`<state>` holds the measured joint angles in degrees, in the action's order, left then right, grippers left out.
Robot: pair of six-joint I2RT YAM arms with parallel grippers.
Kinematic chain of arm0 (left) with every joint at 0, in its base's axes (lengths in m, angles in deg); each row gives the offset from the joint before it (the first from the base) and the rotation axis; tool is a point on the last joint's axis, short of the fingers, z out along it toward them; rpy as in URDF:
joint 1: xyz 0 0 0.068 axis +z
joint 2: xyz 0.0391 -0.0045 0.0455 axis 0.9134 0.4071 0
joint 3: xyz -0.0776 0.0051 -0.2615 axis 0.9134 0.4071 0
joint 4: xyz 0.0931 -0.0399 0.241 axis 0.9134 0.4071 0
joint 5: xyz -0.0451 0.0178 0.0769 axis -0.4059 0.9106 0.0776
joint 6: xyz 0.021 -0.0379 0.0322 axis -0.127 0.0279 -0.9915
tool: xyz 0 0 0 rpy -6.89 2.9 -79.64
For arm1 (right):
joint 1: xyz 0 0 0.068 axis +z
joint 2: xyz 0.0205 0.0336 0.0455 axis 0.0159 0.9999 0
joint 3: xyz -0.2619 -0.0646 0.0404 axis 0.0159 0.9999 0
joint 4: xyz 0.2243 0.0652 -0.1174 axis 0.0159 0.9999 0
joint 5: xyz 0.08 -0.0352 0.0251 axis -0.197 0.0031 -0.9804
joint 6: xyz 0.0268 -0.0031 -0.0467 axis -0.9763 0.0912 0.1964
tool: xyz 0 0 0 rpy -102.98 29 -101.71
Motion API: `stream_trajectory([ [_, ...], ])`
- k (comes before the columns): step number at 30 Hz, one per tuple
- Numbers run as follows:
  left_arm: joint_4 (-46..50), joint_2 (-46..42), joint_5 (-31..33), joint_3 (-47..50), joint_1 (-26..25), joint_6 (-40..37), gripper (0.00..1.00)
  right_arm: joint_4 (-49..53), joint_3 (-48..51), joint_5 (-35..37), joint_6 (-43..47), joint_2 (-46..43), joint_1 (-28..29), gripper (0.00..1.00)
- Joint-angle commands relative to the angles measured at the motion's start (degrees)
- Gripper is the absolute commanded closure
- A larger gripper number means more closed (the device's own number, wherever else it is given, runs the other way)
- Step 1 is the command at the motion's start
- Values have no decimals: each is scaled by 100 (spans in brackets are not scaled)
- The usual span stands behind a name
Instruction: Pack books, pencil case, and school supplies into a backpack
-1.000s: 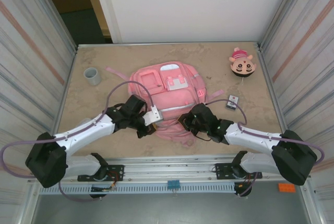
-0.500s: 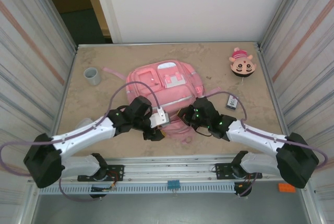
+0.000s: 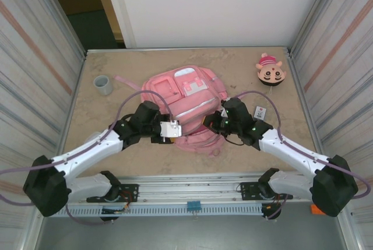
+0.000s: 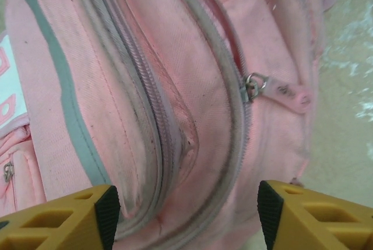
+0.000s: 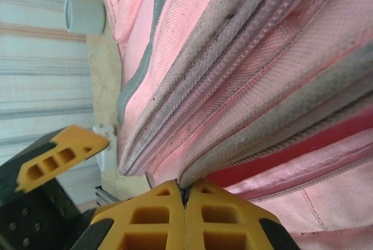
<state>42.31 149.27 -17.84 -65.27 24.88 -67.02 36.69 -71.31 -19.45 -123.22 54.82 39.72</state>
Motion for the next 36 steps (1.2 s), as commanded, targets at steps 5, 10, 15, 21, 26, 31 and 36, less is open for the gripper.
stream_trajectory([
  [5,-1277,411,-296,76,206,-126,35,84,-266,-456,341,-127,-44,95],
  [10,-1579,739,-277,15,293,-35,39,6,-276,-504,428,-106,-48,95],
  [15,-1345,987,-204,-193,331,32,75,105,-379,-621,642,-26,-51,95],
  [21,-699,309,-400,-19,74,555,100,251,-409,-642,1095,50,-145,95],
  [26,-657,-343,-159,384,-490,1458,100,265,-438,-804,1374,232,-308,95],
  [31,-1125,-428,-46,619,-872,2469,100,678,-595,-705,1726,119,-438,73],
  [36,-1120,-223,365,465,-890,2782,100,1835,-803,332,2061,-646,-124,56],
])
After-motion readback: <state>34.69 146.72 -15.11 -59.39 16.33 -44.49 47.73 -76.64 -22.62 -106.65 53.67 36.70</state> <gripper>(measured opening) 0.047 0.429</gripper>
